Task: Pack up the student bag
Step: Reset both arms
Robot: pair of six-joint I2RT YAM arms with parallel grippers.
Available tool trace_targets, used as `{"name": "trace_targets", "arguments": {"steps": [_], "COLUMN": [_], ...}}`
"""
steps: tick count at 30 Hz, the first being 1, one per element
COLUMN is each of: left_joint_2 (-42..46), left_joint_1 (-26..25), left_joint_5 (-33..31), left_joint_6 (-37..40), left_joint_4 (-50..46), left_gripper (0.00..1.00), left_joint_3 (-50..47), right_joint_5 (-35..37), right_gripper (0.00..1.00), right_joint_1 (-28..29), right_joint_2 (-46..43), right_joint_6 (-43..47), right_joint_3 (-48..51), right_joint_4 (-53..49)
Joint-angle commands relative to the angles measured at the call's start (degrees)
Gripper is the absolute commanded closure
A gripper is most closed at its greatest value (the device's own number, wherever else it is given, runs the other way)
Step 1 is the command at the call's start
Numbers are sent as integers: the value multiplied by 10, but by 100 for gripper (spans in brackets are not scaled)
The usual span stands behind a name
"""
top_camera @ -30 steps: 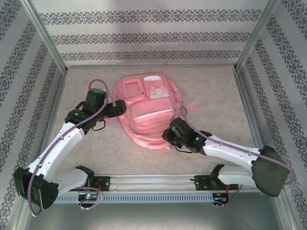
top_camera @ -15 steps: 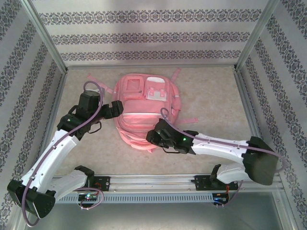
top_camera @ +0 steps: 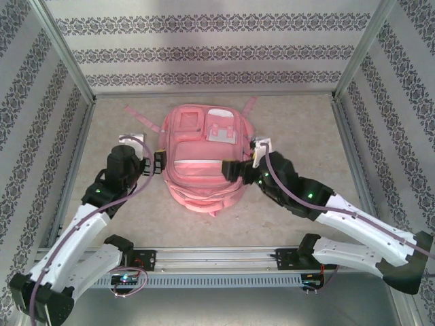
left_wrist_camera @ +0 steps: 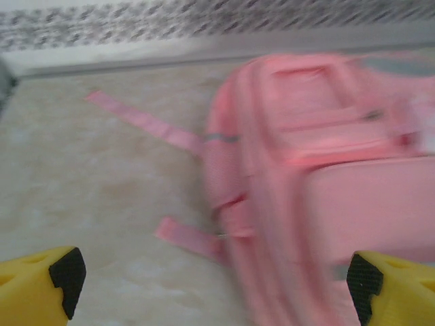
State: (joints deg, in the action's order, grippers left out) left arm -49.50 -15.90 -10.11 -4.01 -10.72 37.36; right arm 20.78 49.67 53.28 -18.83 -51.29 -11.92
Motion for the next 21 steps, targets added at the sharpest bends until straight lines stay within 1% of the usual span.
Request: {"name": "trace_targets", "arguments": {"steps": [1,2,3,4,6,7,8,10,11,13,15,16,17,18,19,20,21], "left_joint_2": [-17,-27,-44,-65,-116,-136,-158,-194,-214,-238,-270,-281,-287,-301,-320,-338,-347], "left_joint_1": [94,132,162,182,213,216,218,218,219,219,219,218,215,209,207,206,196], "left_joint_5": [24,68,98,108,145,151,155,141,136,165,162,153,137,112,99,111,115], "left_joint_6": [75,50,33,15,11,10,9,-5,-18,-15,-32,-33,-27,-21,-27,-22,-8], "left_joint_4": [200,236,256,268,287,300,337,391,442,462,511,527,529,563,609,658,663], "left_gripper": [1,0,0,1,0,0,0,0,0,0,0,0,0,0,0,0,0], "left_joint_3": [-82,-102,-117,-124,-134,-138,-150,-169,-181,-173,-171,-169,-166,-176,-189,-206,-206], "right_joint_5": [66,23,-27,-45,-27,-27,-28,-39,-54,-62,-81,-96,-143,-180,-193,-218,-236], "right_gripper": [2,2,2,2,2,2,2,2,2,2,2,2,2,2,2,2,2], "right_joint_1": [-73,-116,-161,-196,-252,-281,-310,-358,-380,-414,-449,-463,-476,-483,-487,-492,-495], "right_joint_2": [9,11,14,17,35,42,53,72,82,102,130,138,139,156,182,215,251], "right_joint_6": [222,212,210,214,204,198,196,183,182,169,161,156,168,176,175,173,178], "right_joint_3": [73,85,96,108,157,177,200,248,272,309,353,363,367,381,393,402,403], "right_joint_4": [139,156,163,173,222,241,264,320,353,403,480,514,529,588,648,704,744]}}
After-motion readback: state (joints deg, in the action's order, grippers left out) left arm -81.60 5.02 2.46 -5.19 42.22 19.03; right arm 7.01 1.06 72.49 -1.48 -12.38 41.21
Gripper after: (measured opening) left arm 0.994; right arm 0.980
